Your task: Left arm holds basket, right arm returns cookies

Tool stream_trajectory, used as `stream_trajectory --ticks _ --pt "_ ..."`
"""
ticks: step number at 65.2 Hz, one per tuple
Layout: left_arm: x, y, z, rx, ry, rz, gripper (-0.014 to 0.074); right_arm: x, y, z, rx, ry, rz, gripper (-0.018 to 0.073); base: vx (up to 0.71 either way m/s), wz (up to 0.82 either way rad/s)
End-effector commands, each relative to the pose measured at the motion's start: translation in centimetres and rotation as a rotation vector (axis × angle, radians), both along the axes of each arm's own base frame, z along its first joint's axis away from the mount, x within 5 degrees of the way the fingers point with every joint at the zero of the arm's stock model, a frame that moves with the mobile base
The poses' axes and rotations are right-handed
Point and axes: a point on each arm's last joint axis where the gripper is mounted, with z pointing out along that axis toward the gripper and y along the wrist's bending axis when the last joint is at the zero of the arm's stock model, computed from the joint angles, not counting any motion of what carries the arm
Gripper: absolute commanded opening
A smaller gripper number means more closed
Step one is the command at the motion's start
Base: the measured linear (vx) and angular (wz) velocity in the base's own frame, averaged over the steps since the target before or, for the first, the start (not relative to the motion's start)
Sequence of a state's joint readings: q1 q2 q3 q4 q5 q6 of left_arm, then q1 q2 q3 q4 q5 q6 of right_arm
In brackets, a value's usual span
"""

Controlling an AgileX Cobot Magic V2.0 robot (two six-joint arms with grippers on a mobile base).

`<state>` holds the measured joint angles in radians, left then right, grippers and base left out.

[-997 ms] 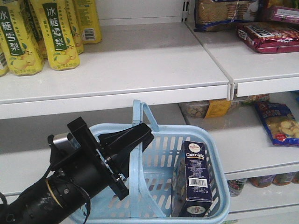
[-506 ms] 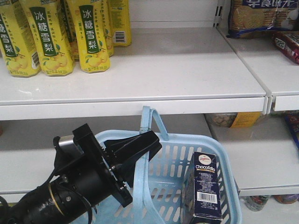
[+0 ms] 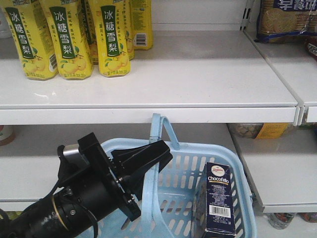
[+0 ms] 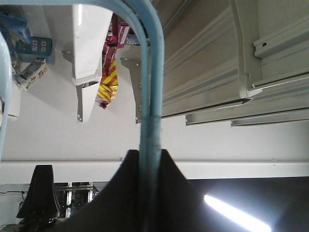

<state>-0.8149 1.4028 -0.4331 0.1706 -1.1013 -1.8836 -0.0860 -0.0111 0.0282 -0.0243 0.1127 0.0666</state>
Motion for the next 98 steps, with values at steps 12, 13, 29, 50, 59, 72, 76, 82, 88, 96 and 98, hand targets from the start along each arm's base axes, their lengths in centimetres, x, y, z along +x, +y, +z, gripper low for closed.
stream_trajectory --ticks 12,13,29,50,59,72,76,82,88,96,98 --pt "-0.06 1.20 3.83 -0.290 -0.170 0.050 0.0000 -0.01 -0.01 0.10 -0.013 -0.065 -0.003 -0.0006 -0.01 0.05" --pt "-0.06 1.20 3.83 -0.290 -0.170 0.050 0.0000 -0.01 -0.01 0.10 -0.013 -0.065 -0.003 -0.0006 -0.01 0.06" --pt "-0.06 1.20 3.83 -0.290 -0.170 0.050 0.0000 -0.01 -0.01 0.10 -0.013 -0.065 -0.003 -0.0006 -0.01 0.06" --pt "-0.06 1.20 3.83 -0.290 -0.170 0.050 0.0000 -0.01 -0.01 0.10 -0.013 -0.065 -0.003 -0.0006 0.00 0.03" --pt "-0.06 1.20 3.83 -0.290 -0.170 0.050 0.0000 -0.01 -0.01 0.10 -0.013 -0.065 -0.003 -0.0006 0.00 0.00" --pt "-0.06 1.20 3.83 -0.290 -0.170 0.050 0.0000 -0.01 -0.01 0.10 -0.013 -0.065 -0.003 -0.0006 0.00 0.00" --pt "-0.06 1.20 3.83 -0.290 -0.170 0.050 0.0000 -0.01 -0.01 0.10 -0.013 -0.065 -0.003 -0.0006 0.00 0.00" --pt "-0.06 1.20 3.83 -0.290 -0.170 0.050 0.0000 -0.01 -0.01 0.10 -0.013 -0.065 -0.003 -0.0006 0.00 0.00" --pt "-0.06 1.20 3.83 -0.290 -0.170 0.050 0.0000 -0.01 -0.01 0.10 -0.013 -0.065 -0.003 -0.0006 0.00 0.00" --pt "-0.06 1.20 3.83 -0.290 -0.170 0.050 0.0000 -0.01 -0.01 0.10 -0.013 -0.065 -0.003 -0.0006 0.00 0.00" --pt "-0.06 1.20 3.83 -0.290 -0.170 0.050 0.0000 -0.01 -0.01 0.10 -0.013 -0.065 -0.003 -0.0006 0.00 0.00"
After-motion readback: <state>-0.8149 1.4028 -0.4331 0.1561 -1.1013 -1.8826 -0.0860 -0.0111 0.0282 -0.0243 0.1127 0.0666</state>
